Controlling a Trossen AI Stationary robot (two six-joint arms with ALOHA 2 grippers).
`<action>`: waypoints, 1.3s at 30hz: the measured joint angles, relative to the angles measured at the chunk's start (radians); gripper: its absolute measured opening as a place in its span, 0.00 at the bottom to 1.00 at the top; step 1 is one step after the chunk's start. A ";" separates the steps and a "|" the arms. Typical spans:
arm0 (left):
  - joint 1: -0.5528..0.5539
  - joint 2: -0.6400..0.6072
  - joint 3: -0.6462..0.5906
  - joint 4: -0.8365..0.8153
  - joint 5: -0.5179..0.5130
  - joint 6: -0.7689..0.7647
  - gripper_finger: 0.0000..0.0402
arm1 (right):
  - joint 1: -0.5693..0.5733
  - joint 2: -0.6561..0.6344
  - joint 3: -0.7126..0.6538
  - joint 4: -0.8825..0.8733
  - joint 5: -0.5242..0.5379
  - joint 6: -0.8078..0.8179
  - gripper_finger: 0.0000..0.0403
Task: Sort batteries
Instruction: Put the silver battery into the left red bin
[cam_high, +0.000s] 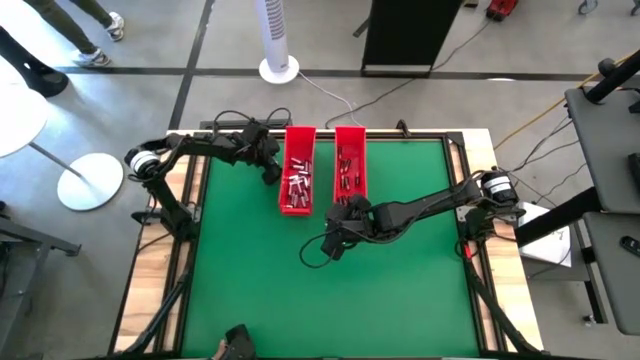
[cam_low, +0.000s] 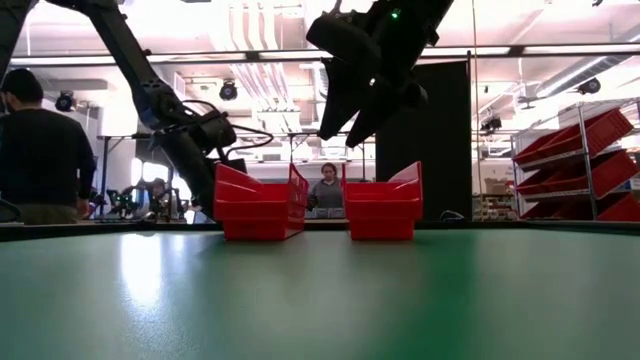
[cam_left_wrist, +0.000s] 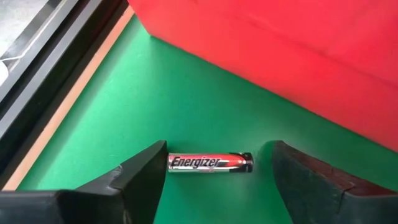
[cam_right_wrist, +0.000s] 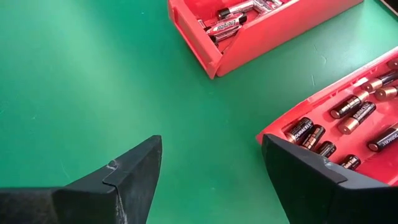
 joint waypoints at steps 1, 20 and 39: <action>0.000 0.000 0.000 0.000 -0.004 -0.002 0.64 | 0.000 0.000 0.000 0.000 0.000 0.000 0.68; 0.000 -0.001 0.001 -0.002 -0.046 -0.030 0.50 | 0.000 0.000 0.000 0.000 0.000 0.000 0.65; 0.002 -0.018 0.000 -0.031 -0.055 -0.013 0.45 | 0.005 -0.017 0.000 -0.003 0.001 -0.036 0.60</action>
